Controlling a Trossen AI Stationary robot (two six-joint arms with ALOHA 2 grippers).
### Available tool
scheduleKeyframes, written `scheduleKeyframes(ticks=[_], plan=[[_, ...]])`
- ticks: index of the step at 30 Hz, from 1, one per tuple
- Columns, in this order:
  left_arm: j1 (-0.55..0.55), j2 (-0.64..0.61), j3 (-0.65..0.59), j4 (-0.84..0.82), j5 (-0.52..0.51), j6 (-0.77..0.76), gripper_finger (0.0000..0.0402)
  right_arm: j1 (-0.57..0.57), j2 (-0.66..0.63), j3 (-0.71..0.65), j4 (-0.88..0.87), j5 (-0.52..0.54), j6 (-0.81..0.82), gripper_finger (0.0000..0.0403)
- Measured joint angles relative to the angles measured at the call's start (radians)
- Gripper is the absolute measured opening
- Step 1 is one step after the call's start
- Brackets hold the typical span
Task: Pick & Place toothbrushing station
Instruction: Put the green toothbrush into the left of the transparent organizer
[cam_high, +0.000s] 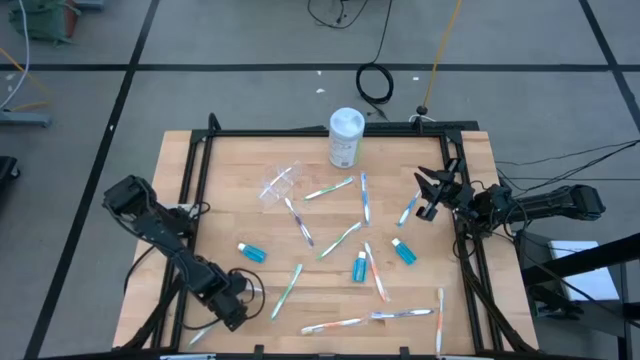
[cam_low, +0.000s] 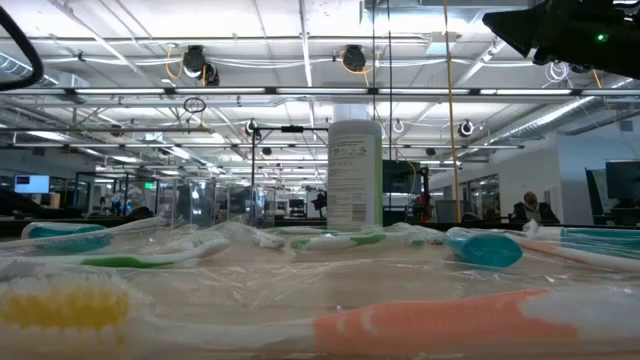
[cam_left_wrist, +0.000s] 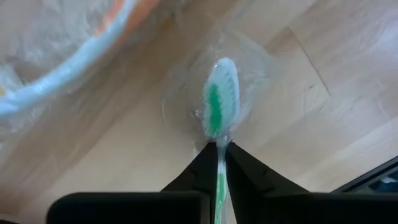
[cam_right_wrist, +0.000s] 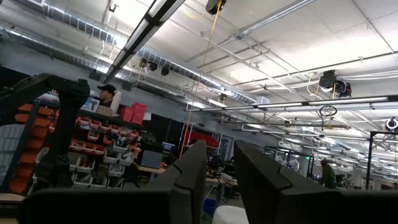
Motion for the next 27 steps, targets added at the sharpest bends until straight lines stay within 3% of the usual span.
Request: scheduleKeyframes(ticks=[7,20,27], plan=[[0.050,-0.041,-0.003,0.010,0.007,0.214,0.0008,0.000,0.000,0.000,0.000,0.000,0.000,0.0073],[0.104,-0.346,-0.004,-0.116,-0.277,0.282,0.0002,0.000,0.000,0.000,0.000,0.000,0.026,0.0073],[0.123,-0.509,-0.003,-0.138,-0.517,0.401,0.0001,0.000,0.000,0.000,-0.015,0.000,0.121,0.0073]])
